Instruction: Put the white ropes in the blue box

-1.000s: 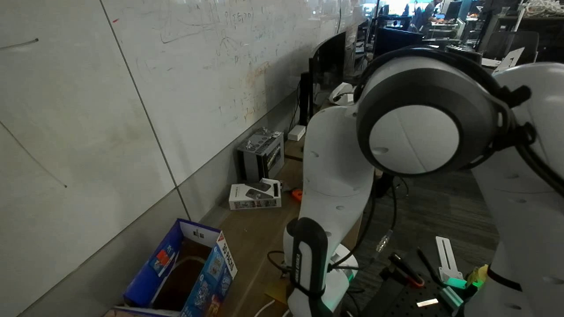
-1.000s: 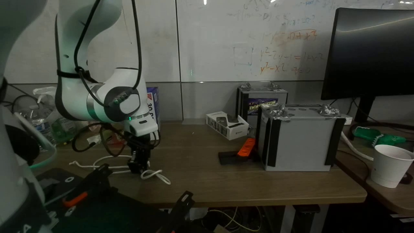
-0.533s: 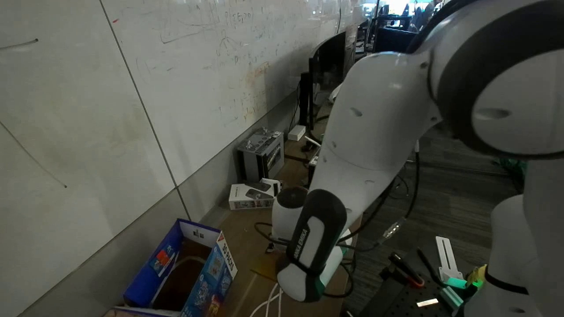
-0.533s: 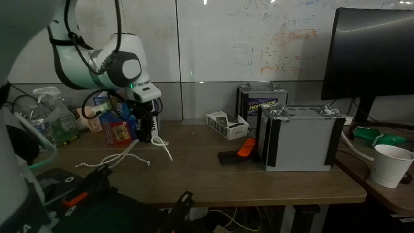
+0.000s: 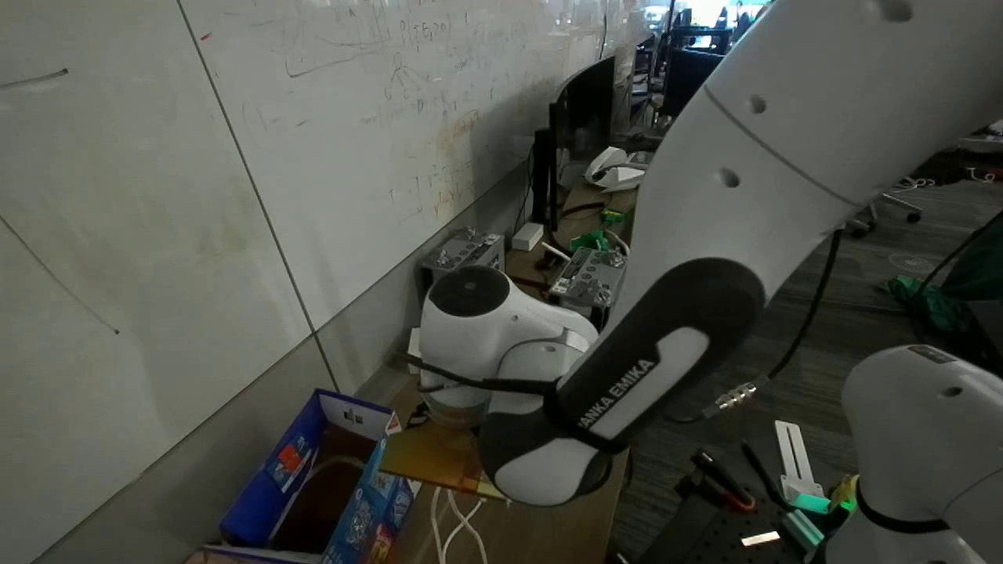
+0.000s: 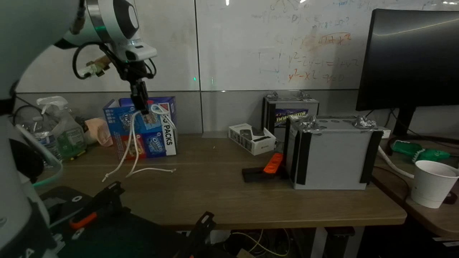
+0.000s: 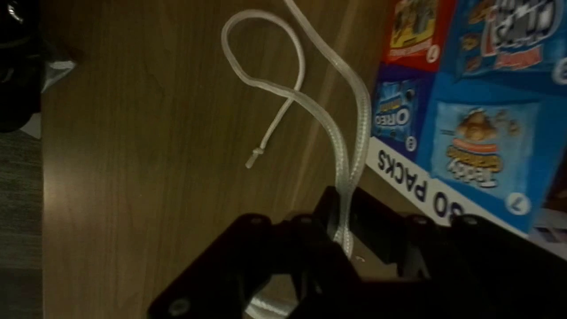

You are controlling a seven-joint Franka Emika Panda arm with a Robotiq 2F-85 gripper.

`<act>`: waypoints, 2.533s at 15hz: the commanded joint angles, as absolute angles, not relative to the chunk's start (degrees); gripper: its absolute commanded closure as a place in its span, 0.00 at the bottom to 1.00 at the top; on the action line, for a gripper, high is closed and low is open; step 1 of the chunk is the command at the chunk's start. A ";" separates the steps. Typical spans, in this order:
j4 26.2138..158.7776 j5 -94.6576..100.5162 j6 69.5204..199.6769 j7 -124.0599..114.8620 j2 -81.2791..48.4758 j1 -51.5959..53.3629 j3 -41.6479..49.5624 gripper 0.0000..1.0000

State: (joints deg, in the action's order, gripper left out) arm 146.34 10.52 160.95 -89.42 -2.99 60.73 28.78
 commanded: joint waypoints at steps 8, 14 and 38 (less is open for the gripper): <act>125.66 22.65 136.98 -112.69 12.04 37.59 -7.34 0.96; 112.38 30.99 127.92 -124.08 14.32 23.58 -24.94 0.96; 99.53 47.23 122.13 -129.23 -1.44 19.58 -26.83 0.96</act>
State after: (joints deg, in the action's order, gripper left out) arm 101.73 48.96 119.44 -131.46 1.37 17.67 -28.70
